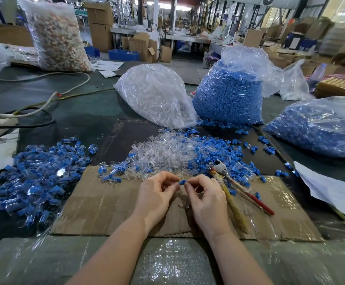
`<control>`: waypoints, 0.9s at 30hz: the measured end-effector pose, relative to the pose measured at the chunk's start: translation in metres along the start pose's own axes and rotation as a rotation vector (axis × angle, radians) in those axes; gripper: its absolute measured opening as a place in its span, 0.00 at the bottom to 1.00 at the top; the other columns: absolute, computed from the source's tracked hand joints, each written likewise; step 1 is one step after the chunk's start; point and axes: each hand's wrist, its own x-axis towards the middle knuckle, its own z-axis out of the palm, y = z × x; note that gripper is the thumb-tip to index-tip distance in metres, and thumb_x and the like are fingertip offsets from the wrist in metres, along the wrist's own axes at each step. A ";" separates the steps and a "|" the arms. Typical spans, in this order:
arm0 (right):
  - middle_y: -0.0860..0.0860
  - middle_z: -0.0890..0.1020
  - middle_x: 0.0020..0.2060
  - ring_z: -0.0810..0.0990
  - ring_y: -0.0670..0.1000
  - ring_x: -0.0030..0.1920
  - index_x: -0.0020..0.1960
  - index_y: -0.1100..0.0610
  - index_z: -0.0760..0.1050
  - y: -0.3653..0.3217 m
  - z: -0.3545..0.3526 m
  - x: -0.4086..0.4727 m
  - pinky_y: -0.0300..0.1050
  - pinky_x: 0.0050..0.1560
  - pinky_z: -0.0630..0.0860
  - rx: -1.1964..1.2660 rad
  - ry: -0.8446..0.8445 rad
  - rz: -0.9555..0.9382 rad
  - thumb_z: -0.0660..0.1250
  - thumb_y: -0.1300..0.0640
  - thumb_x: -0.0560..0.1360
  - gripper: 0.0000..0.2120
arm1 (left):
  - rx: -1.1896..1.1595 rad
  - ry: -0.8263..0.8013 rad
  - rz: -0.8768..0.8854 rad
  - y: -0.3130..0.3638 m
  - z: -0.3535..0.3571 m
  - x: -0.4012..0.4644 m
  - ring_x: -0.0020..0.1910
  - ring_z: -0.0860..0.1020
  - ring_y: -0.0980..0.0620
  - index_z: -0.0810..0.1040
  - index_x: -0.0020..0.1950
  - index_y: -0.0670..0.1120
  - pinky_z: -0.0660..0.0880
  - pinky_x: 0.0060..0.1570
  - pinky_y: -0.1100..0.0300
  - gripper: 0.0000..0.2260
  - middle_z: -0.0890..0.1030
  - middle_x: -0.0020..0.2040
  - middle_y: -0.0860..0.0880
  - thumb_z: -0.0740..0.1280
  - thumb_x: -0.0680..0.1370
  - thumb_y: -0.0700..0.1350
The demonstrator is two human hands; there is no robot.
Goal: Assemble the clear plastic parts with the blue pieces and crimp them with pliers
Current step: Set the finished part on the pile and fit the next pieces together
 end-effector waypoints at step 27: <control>0.47 0.80 0.43 0.76 0.49 0.47 0.53 0.54 0.81 0.001 0.001 -0.002 0.49 0.51 0.75 -0.106 -0.063 -0.125 0.72 0.61 0.72 0.11 | -0.024 -0.003 -0.005 -0.005 0.000 0.000 0.38 0.78 0.54 0.79 0.44 0.49 0.77 0.42 0.60 0.08 0.81 0.38 0.49 0.66 0.76 0.36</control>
